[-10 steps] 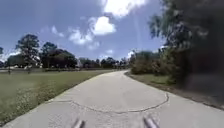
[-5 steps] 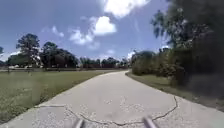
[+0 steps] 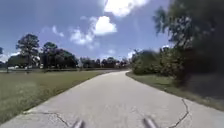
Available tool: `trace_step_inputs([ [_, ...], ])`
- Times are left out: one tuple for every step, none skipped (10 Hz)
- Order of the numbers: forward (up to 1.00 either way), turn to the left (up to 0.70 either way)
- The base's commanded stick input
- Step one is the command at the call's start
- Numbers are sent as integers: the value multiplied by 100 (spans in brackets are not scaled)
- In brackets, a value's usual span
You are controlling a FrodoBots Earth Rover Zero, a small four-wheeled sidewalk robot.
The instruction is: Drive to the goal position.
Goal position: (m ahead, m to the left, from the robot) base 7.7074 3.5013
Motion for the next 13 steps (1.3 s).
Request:
trace_step_inputs([
  [50,-47],
  [50,0],
  [50,0],
  [50,0],
  [50,0],
  [50,0],
  [50,0],
  [50,0],
  [50,0],
  [50,0],
  [50,0],
  [50,0],
  [50,0],
])
